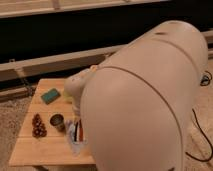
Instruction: Place eraser in metal cup
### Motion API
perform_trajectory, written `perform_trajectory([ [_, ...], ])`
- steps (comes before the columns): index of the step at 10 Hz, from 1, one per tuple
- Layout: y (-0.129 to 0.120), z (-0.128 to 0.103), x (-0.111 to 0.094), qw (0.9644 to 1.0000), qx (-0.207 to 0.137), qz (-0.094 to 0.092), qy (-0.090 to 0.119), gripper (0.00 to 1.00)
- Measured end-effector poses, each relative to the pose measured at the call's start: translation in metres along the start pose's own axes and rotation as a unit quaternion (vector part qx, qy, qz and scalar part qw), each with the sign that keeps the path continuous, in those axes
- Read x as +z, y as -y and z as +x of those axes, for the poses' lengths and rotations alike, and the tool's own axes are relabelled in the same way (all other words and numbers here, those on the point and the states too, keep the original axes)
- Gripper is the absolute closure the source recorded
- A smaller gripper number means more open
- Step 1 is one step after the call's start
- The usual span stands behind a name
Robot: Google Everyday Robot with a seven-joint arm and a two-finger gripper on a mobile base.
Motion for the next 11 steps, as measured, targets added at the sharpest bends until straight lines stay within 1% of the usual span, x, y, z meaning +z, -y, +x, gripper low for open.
perform_trajectory([
  [2,-0.023,-0.012,-0.004,0.9992,-0.041,0.0,-0.004,1.0],
  [5,-0.052,-0.04,-0.003,0.9959,-0.089,0.01,-0.011,1.0],
  [6,-0.06,-0.048,-0.003,0.9945,-0.103,0.014,-0.015,1.0],
  [7,-0.061,-0.053,-0.003,0.9937,-0.109,0.017,-0.017,1.0],
  [9,-0.082,-0.066,-0.002,0.9897,-0.139,0.026,-0.023,1.0],
  [11,-0.096,-0.073,0.001,0.9861,-0.16,0.034,-0.03,1.0],
])
